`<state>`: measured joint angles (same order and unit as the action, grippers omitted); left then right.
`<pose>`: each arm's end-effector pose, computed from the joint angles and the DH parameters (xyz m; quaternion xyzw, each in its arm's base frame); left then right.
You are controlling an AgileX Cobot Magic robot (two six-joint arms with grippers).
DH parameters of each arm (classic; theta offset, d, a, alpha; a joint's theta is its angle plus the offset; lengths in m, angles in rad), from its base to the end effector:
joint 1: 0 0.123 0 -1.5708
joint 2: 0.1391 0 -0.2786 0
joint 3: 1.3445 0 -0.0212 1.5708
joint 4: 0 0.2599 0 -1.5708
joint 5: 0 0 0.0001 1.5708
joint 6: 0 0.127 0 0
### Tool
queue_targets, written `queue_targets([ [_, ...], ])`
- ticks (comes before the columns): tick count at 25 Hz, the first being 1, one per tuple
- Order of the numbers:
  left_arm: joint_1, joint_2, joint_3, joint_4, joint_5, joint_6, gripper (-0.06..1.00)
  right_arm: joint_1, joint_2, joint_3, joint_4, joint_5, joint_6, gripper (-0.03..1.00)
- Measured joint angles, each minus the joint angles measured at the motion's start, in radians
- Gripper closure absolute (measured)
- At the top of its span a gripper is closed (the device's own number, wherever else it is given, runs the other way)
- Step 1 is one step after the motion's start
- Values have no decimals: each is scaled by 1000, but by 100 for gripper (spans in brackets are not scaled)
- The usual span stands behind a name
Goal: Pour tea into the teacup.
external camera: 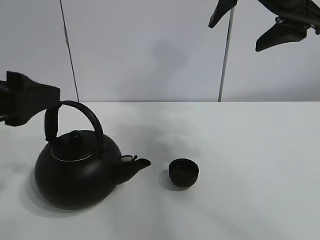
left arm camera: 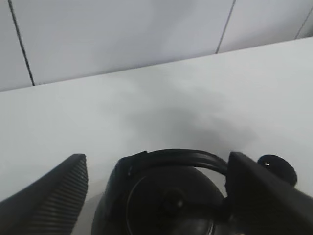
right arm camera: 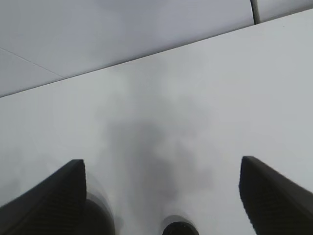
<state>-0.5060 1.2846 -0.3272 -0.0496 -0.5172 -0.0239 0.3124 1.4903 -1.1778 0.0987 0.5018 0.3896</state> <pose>0.2307 -0.1243 0.1695 0.1718 0.8022 -0.1519 0.5512 0.3495 0.1192 0.2795 0.0649 0.9094 0.1776 0.3705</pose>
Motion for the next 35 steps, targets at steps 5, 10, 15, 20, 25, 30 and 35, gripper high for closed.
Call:
queue_targets([
  [5, 0, -49, -183, 144, 392, -186, 28, 0, 0, 0, 0, 0, 0, 38],
  [10, 0, -53, -399, 157, 767, -255, 25, 0, 0, 0, 1, 0, 0, 38],
  [15, 0, -53, -586, 23, 1006, -147, 25, 0, 0, 0, 1, 0, 0, 38],
  [20, 0, -29, -684, -154, 1123, -58, 25, 0, 0, 0, 1, 0, 0, 38],
  [25, 0, 39, -730, -207, 1169, -54, 25, 0, 0, 0, 1, 0, 0, 38],
  [30, 0, 119, -799, -212, 1203, -55, 25, 0, 0, 0, 1, 0, 0, 38],
  [35, 6, 175, -902, -213, 1258, -55, 25, 0, 0, 0, 1, 0, 0, 38],
])
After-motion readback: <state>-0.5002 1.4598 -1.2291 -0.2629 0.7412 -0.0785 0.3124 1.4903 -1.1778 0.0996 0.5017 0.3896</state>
